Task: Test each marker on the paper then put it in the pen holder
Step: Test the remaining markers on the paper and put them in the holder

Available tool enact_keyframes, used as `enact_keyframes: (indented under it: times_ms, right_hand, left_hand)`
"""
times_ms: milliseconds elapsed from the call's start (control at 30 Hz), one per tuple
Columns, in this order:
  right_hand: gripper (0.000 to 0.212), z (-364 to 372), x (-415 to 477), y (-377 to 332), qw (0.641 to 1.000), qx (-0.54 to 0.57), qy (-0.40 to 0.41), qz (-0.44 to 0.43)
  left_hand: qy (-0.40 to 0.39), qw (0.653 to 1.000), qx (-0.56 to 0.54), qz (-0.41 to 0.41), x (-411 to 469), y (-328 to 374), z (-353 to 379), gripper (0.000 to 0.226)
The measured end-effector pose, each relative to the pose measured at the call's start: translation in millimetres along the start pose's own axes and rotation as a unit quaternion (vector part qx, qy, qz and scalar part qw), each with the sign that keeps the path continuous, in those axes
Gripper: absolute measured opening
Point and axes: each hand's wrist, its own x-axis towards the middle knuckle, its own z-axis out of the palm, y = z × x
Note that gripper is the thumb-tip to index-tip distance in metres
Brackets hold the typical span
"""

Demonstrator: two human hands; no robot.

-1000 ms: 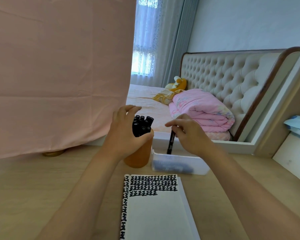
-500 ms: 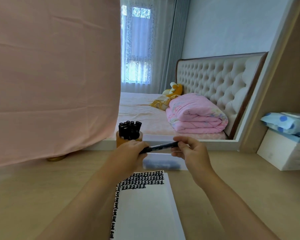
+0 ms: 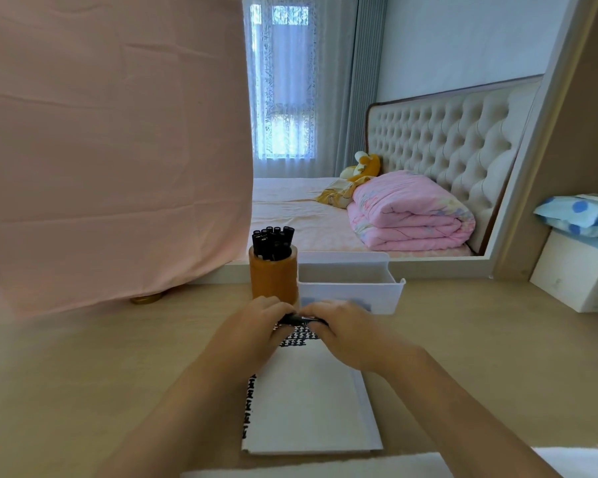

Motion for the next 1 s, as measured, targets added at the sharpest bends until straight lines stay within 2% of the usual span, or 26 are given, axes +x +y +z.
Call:
enact_keyframes:
  times_ms: [100, 333, 500, 600, 700, 800, 900, 933, 1000]
  right_hand:
    - [0.026, 6, 0, 1, 0.999, -0.013, -0.032, 0.029]
    - [0.024, 13, 1, 1, 0.996, -0.028, -0.069, 0.050]
    - [0.027, 15, 0, 4, 0.997, -0.064, 0.029, -0.039]
    - [0.020, 15, 0, 6, 0.980, -0.132, 0.101, -0.113]
    - [0.018, 10, 0, 3, 0.963, -0.172, 0.144, -0.149]
    - [0.023, 9, -3, -3, 0.986, -0.092, 0.101, -0.099]
    - [0.025, 10, -1, -4, 0.999, 0.041, -0.008, 0.011]
    - [0.025, 11, -1, -2, 0.997, 0.065, -0.017, 0.026]
    - [0.026, 13, -1, 1, 0.999, 0.047, 0.012, 0.007]
  left_hand:
    - [0.016, 1.000, -0.010, 0.000, -9, -3, 1, 0.028]
    - [-0.030, 0.999, -0.005, 0.036, -13, -9, 3, 0.020]
    - [-0.052, 0.998, -0.036, -0.009, -9, -8, -2, 0.023]
    - [-0.085, 0.990, -0.092, -0.058, -8, -6, -5, 0.023]
    - [-0.089, 0.981, -0.148, -0.092, -7, -6, -8, 0.022]
    - [-0.079, 0.990, -0.101, -0.054, -5, -7, -11, 0.022]
    - [-0.067, 0.997, -0.028, 0.011, -7, -12, -11, 0.030]
    - [-0.065, 0.998, -0.006, 0.027, -8, -13, -10, 0.033]
    - [-0.055, 0.998, 0.010, 0.030, -8, -12, -9, 0.033]
